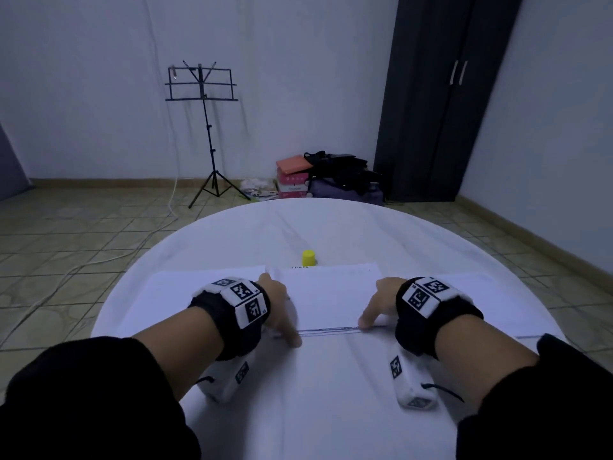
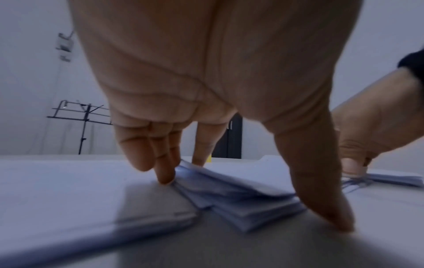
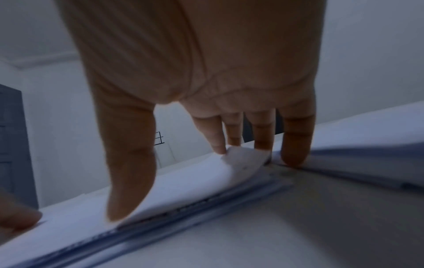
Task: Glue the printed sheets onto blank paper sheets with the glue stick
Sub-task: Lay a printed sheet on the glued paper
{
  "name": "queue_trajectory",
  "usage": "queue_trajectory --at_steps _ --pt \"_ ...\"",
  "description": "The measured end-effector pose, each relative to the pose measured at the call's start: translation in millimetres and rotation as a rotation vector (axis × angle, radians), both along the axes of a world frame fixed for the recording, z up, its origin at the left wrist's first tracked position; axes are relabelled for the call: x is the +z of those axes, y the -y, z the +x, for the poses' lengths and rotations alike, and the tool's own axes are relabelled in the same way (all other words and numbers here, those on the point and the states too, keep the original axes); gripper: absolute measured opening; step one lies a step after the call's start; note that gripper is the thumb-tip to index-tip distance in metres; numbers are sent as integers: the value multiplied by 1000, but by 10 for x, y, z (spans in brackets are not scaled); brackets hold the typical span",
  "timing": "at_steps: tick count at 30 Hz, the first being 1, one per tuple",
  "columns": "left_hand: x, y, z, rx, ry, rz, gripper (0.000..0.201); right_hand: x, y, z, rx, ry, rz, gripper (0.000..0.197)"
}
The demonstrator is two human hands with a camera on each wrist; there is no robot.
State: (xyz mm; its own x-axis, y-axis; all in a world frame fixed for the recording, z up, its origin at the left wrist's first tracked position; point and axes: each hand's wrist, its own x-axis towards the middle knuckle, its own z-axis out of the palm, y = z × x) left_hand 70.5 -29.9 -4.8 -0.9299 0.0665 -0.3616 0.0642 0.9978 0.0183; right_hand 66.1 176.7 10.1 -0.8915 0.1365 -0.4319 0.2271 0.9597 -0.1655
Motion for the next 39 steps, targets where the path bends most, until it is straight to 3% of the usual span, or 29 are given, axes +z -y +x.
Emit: queue_trajectory --at_steps 3,6,8,10,13,17,20,23,25,28,30,35,39 --pt "5 -23 -3 -15 -22 -36 81 -50 -17 -16 80 -20 71 75" --pt "-8 -29 19 -21 -48 -33 61 -109 -41 -6 212 -58 152 29" --pt "-14 -55 45 -40 -62 -39 55 -75 -36 52 259 -48 200 13" --pt "-10 -91 66 -37 -65 -36 55 -64 -30 68 266 -42 195 21" --pt "-25 -97 69 -22 -51 -35 50 -72 11 84 239 -52 225 13" --pt "-57 39 122 -49 -92 -60 68 43 238 175 204 -72 292 13" --pt "-13 303 149 -15 -111 -30 70 133 512 141 183 -85 264 53" --pt "54 707 123 51 -65 -54 72 128 888 113 272 -116 209 57" --pt "82 1019 76 108 -29 -67 62 106 1165 121 361 -149 176 49" --pt "137 1444 4 134 -14 -77 32 32 1562 134 528 -200 130 41" --pt "142 1654 -48 144 -23 -97 41 -61 1763 99 580 -177 99 39" --pt "26 1922 -204 135 -18 -111 94 -150 1975 44 662 -119 140 32" --pt "1 2025 -322 189 36 -73 113 -154 2003 -29 656 -118 149 30"
